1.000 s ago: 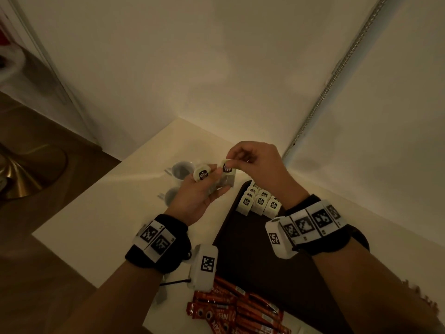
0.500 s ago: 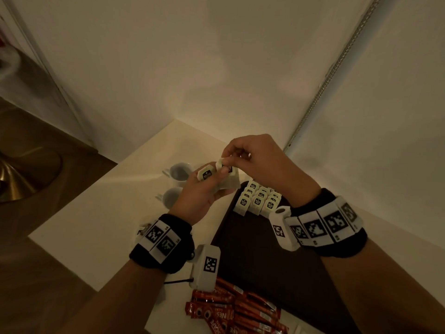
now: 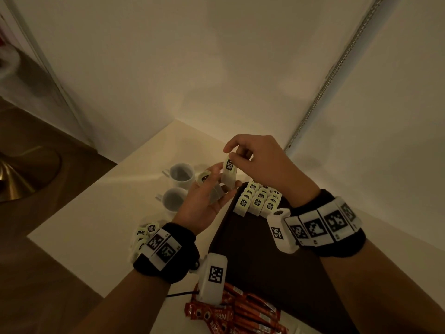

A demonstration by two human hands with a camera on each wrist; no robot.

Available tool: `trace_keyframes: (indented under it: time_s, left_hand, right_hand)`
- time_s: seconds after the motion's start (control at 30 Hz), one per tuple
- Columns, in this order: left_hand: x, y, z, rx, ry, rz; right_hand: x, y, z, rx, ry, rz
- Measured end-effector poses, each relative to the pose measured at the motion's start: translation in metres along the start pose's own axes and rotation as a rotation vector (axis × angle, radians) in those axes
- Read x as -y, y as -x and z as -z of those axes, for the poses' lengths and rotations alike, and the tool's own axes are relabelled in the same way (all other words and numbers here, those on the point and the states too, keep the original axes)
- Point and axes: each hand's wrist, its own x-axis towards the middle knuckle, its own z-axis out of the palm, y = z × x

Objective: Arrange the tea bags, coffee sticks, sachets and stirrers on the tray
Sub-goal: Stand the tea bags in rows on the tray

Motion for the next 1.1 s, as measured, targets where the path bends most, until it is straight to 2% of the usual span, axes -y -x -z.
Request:
trace_keyframes:
  time_s: [0.23, 0.5, 0.63, 0.8, 0.93, 1.0, 1.1]
  left_hand:
    - [0.007, -0.003, 0.002, -0.03, 0.009, -0.057]
    - [0.012, -0.008, 0.011, -0.125, -0.116, -0.08]
    - [0.003, -0.012, 0.023, -0.267, -0.006, -0.034]
    - [-0.008, -0.012, 0.036, -0.252, 0.088, -0.013]
    - [-0.008, -0.012, 0.036, -0.234, 0.069, 0.017]
    - [-0.007, -0.013, 0.036, -0.23, 0.053, 0.025]
    - [-0.006, -0.013, 0.037, -0.23, 0.04, 0.03]
  right_hand:
    - [-0.009, 0.002, 0.002, -0.013, -0.105, -0.043]
    - [-0.025, 0.012, 0.004, 0.01, -0.168, -0.099]
    - [-0.064, 0.026, -0.006, 0.076, -0.07, -0.216]
    - [-0.126, 0.052, -0.045, 0.281, 0.034, -0.417]
    - [-0.162, 0.066, -0.077, 0.431, 0.085, -0.495]
    - [-0.176, 0.071, -0.089, 0.447, 0.084, -0.528]
    - [-0.192, 0.071, -0.099, 0.359, 0.073, -0.601]
